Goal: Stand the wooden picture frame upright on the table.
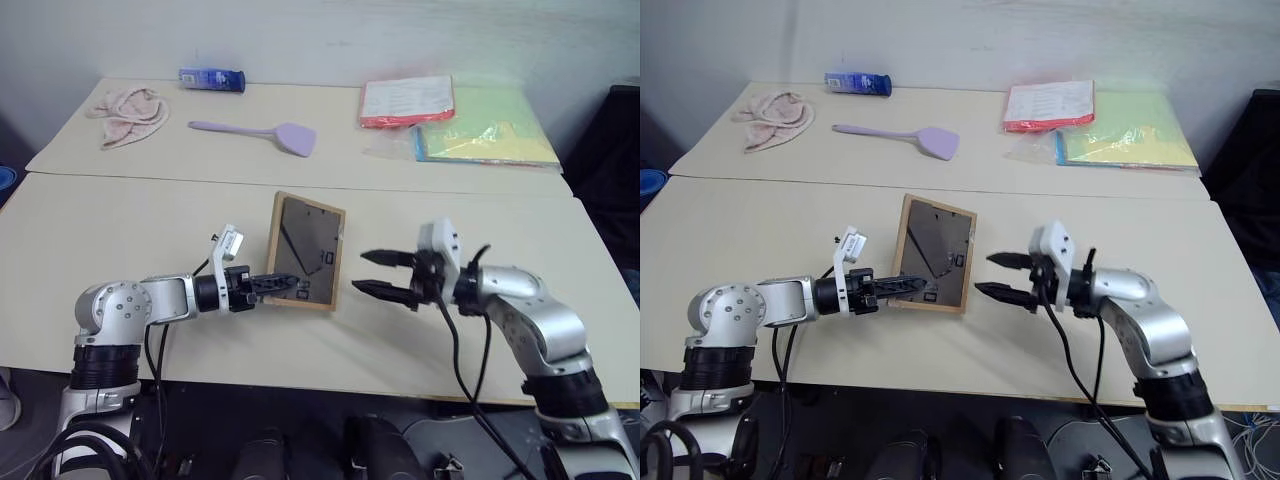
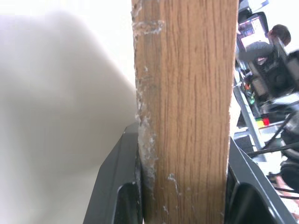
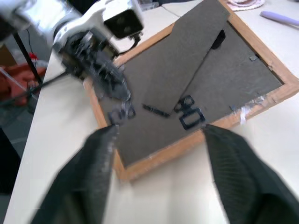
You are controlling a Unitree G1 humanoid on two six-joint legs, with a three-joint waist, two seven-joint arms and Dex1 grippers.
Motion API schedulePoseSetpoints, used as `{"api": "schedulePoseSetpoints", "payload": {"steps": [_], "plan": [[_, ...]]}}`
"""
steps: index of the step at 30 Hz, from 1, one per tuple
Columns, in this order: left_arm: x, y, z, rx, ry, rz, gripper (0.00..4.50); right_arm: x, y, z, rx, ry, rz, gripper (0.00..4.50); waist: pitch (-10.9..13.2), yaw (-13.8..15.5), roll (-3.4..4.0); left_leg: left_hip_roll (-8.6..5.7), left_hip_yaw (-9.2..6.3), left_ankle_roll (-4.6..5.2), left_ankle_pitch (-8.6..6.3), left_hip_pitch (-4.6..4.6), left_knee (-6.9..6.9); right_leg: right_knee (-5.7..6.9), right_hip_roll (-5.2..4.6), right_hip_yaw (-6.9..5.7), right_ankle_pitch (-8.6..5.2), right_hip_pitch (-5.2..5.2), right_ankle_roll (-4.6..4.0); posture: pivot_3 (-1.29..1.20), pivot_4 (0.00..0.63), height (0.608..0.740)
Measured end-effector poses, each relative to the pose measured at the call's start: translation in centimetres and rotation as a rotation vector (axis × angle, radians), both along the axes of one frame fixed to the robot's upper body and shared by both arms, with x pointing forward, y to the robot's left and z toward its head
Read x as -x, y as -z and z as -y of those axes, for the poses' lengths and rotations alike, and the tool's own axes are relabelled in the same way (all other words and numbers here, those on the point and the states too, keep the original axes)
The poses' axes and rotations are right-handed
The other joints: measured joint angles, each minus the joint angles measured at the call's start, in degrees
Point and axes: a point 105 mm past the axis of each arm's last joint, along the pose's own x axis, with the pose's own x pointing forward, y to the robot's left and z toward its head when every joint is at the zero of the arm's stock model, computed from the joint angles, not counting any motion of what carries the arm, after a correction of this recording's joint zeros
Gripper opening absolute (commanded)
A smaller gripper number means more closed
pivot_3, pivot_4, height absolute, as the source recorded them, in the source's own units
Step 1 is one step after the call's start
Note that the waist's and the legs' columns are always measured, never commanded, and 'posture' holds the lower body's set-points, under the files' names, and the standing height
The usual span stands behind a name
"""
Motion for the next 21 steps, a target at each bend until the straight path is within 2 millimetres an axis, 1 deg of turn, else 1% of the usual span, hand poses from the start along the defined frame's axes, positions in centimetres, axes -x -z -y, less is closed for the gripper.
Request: {"api": "schedulePoseSetpoints", "payload": {"steps": [2, 4, 7, 10, 13, 15, 18, 21], "plan": [[0.3, -0.2, 0.6, 0.006, 0.036, 0.029, 1.28, -0.6, -0.4, -1.4, -0.025, -0.004, -0.008, 3.91, 0.00, 0.04, 0.00, 0.01, -0.01, 0.00, 0.00, -0.04, -0.05, 0.10, 0.01, -0.02, 0.00, -0.02, 0.00, 0.00, 0.150, 0.740], [0.6, -0.3, 1.1, -0.001, 0.065, 0.055, 1.28, -1.1, -0.2, -2.2, -0.028, -0.002, -0.026, 3.91, 0.00, 0.05, 0.00, 0.00, -0.01, 0.04, -0.02, -0.13, -0.05, 0.08, 0.00, -0.02, 0.00, -0.07, 0.00, 0.00, 0.150, 0.740], [0.5, 0.2, 0.8, -0.018, 0.050, 0.054, 1.28, -1.4, 0.0, -3.4, -0.037, -0.016, -0.035, 3.91, 0.00, 0.00, 0.01, -0.01, 0.00, 0.08, -0.03, -0.16, -0.03, 0.08, -0.02, -0.02, 0.01, -0.08, 0.02, 0.00, 0.150, 0.740], [0.5, 0.3, 0.8, -0.016, 0.051, 0.056, 1.28, -1.3, -0.2, -4.2, -0.044, -0.046, -0.026, 3.91, 0.00, 0.00, 0.01, -0.01, -0.02, 0.08, -0.03, -0.16, -0.03, 0.09, -0.02, -0.03, 0.01, -0.08, 0.02, 0.00, 0.150, 0.740], [0.6, 0.2, 0.9, -0.014, 0.055, 0.055, 1.28, -0.9, -0.3, -4.3, -0.051, -0.082, -0.030, 3.91, 0.00, 0.00, 0.01, -0.01, -0.02, 0.10, -0.05, -0.16, -0.03, 0.08, -0.03, -0.03, 0.01, -0.08, 0.02, 0.00, 0.150, 0.740], [0.8, 0.1, 1.0, 0.012, 0.058, 0.035, 1.28, 0.0, -0.6, -3.9, -0.049, -0.125, -0.013, 3.91, 0.01, 0.19, 0.01, -0.01, -0.05, 0.13, -0.06, -0.20, -0.03, 0.07, -0.04, -0.04, 0.01, -0.08, 0.02, 0.00, 0.150, 0.740], [1.0, -0.4, 0.9, 0.084, 0.059, -0.021, 1.28, 1.5, -1.1, -2.8, -0.027, -0.194, 0.057, 3.91, 0.02, 0.47, -0.02, -0.01, -0.05, 0.16, -0.08, -0.21, -0.02, 0.04, -0.04, -0.05, 0.02, -0.07, 0.04, 0.00, 0.150, 0.740], [1.4, -1.0, 1.1, 0.123, 0.094, -0.050, 1.28, 1.8, -1.6, -2.4, -0.006, -0.216, 0.155, 3.91, 0.02, 0.36, -0.02, -0.01, -0.03, 0.15, -0.07, -0.18, -0.01, 0.07, -0.03, -0.04, 0.03, -0.07, 0.05, 0.00, 0.150, 0.740]]}}
